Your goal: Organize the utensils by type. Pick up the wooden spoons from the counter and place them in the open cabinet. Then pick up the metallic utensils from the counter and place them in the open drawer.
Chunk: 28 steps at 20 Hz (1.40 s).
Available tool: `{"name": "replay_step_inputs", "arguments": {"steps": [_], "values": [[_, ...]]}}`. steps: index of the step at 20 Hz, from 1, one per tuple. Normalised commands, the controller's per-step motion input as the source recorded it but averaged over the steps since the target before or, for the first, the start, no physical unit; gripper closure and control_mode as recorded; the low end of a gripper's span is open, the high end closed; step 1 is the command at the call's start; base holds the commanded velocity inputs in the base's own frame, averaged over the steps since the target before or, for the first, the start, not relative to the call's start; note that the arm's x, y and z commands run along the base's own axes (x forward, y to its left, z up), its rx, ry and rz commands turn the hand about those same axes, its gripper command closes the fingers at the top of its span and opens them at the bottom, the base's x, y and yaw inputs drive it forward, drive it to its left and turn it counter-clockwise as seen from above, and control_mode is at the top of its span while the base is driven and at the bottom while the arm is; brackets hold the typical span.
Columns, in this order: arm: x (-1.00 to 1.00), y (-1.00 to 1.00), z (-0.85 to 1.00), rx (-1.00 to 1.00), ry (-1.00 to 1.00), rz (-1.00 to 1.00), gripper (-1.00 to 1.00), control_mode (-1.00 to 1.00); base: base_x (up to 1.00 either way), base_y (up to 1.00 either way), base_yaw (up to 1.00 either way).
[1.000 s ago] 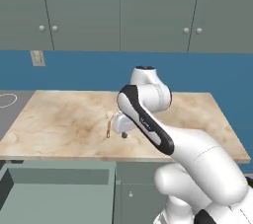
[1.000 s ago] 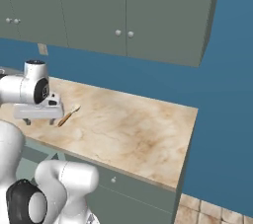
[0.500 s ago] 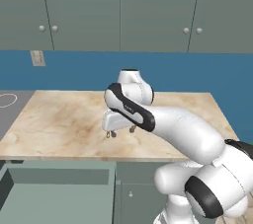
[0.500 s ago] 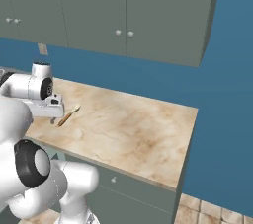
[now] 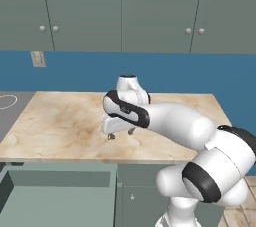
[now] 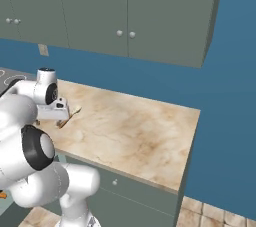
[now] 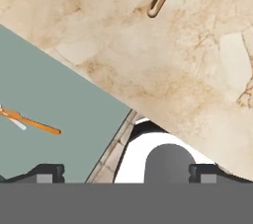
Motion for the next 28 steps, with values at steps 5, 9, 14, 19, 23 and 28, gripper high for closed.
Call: {"name": "replay_step_inputs", "arguments": {"steps": [5,9,14,19,23,28], "values": [[0.23,0.00,-0.34,0.00,-0.20,-0.03,-1.00,-1.00,0.00,0.00,0.00],[0.13,0.00,-0.06,0.00,-0.03,-0.03,-1.00,-1.00,0.00,0.00,0.00],[0.18,0.03,0.01,0.00,0.10,-0.07,-1.00,-1.00,0.00,0.00,0.00],[0.24,0.08,-0.01,0.00,0.06,-0.09,-1.00,-1.00,0.00,0.00,0.00],[0.27,0.16,-0.23,0.00,-0.01,-0.09,-1.00,-1.00,0.00,0.00,0.00],[0.26,0.04,-0.23,0.00,0.00,-0.09,-1.00,-1.00,0.00,0.00,0.00]]}}
